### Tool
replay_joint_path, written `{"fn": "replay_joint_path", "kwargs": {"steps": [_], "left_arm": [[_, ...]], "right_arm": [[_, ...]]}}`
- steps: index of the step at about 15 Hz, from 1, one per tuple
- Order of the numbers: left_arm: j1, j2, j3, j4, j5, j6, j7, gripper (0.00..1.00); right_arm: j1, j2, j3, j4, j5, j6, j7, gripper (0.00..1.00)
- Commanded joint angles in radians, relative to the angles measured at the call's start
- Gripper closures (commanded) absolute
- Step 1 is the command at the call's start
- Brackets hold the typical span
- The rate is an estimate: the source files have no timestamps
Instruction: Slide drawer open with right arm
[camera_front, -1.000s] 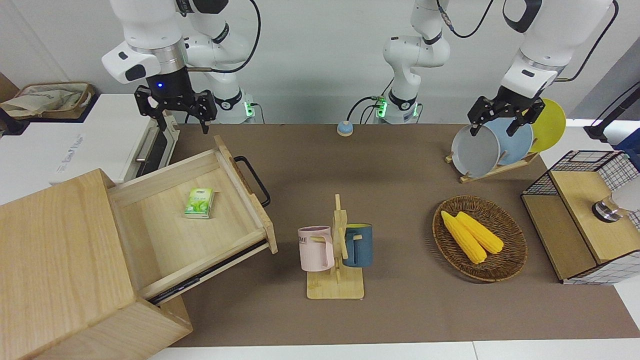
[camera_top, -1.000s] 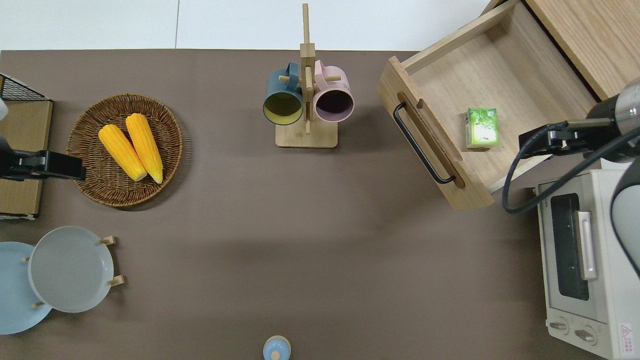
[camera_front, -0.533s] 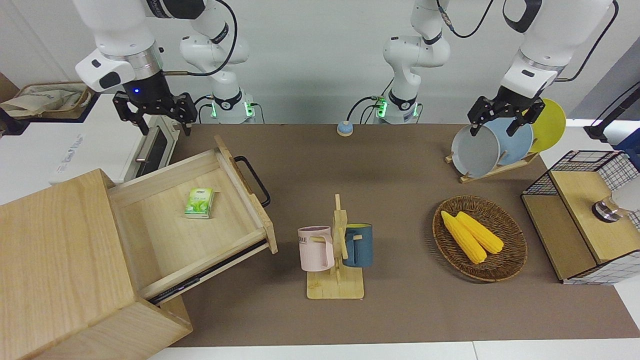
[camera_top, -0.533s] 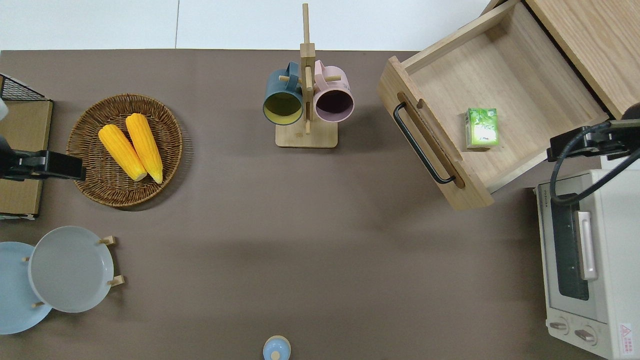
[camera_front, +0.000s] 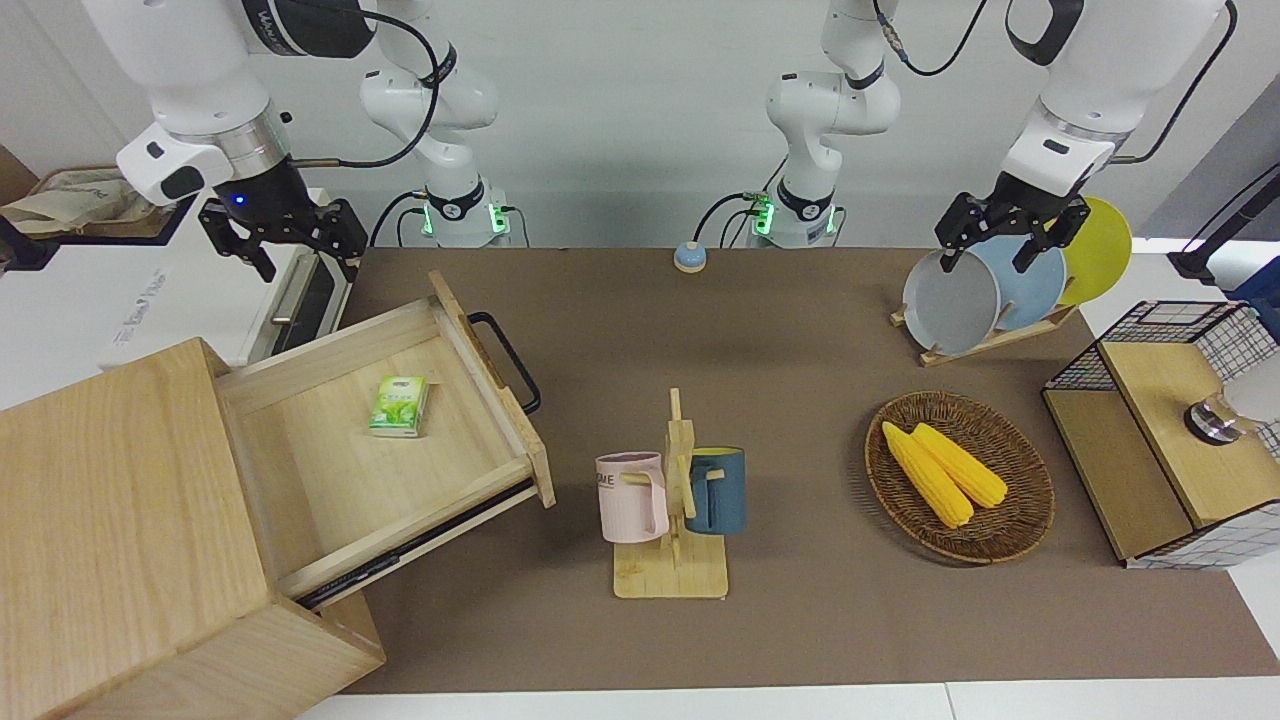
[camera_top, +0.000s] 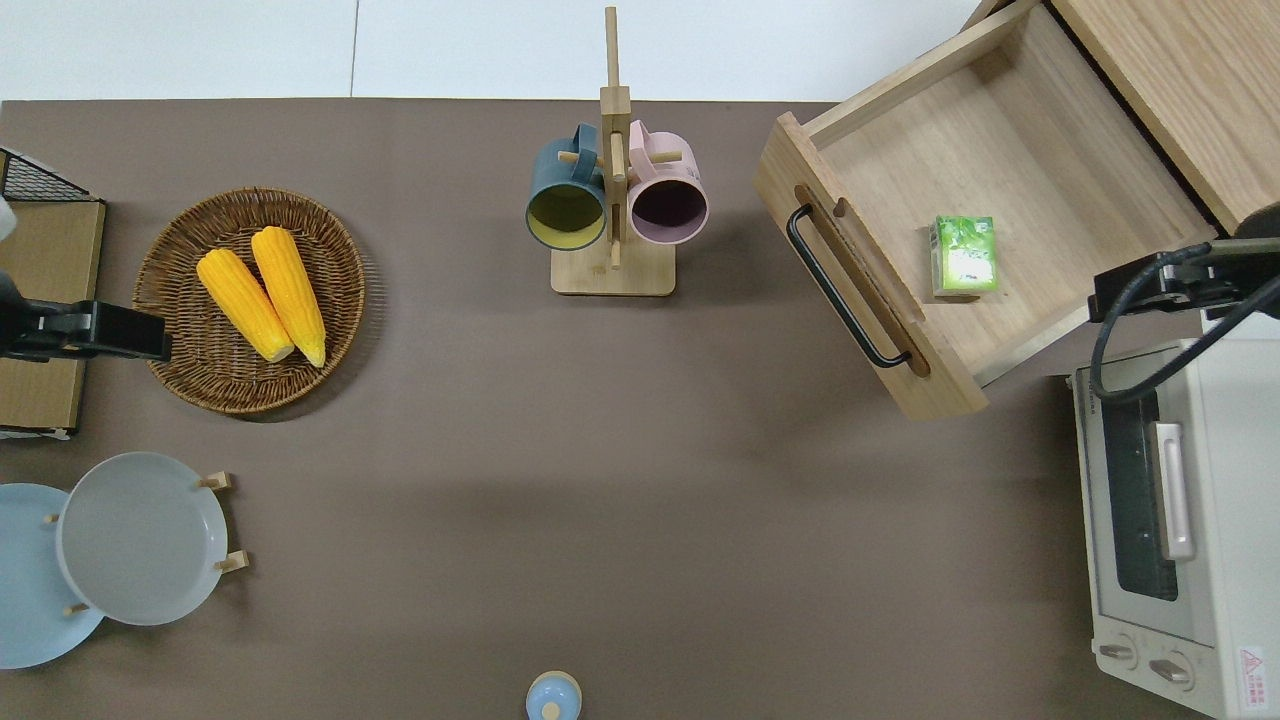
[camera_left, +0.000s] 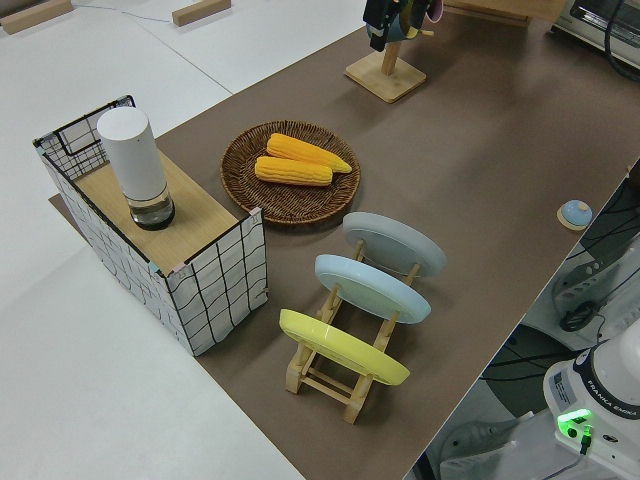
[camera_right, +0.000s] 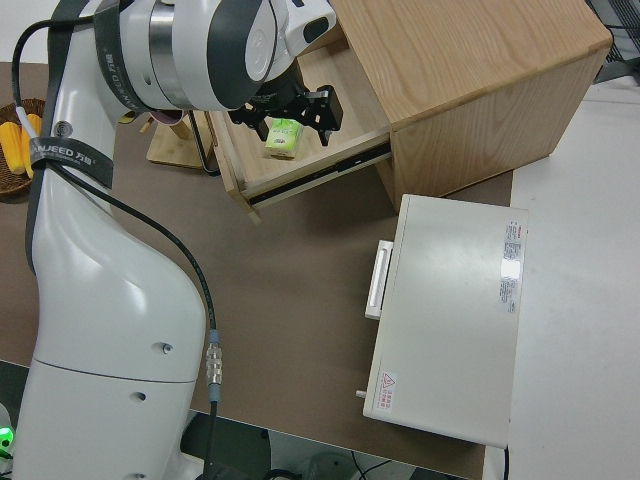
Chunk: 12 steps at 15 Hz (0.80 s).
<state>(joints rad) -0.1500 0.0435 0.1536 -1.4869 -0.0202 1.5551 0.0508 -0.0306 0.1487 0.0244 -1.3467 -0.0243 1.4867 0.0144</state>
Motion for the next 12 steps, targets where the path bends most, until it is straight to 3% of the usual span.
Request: {"fn": "replay_joint_path", "kwargs": {"steps": [1, 4, 12], "left_arm": [[-0.017, 0.013, 0.017, 0.020, 0.012, 0.000, 0.008, 0.00], [-0.017, 0.013, 0.017, 0.020, 0.012, 0.000, 0.008, 0.00], [-0.017, 0.013, 0.017, 0.020, 0.012, 0.000, 0.008, 0.00]], "right_arm": [[0.003, -0.032, -0.008, -0.054, 0.012, 0.030, -0.013, 0.017], [0.005, -0.052, -0.006, -0.065, -0.011, 0.030, 0.045, 0.017], [0.003, -0.061, 0.006, -0.062, -0.009, 0.017, 0.062, 0.017]]}}
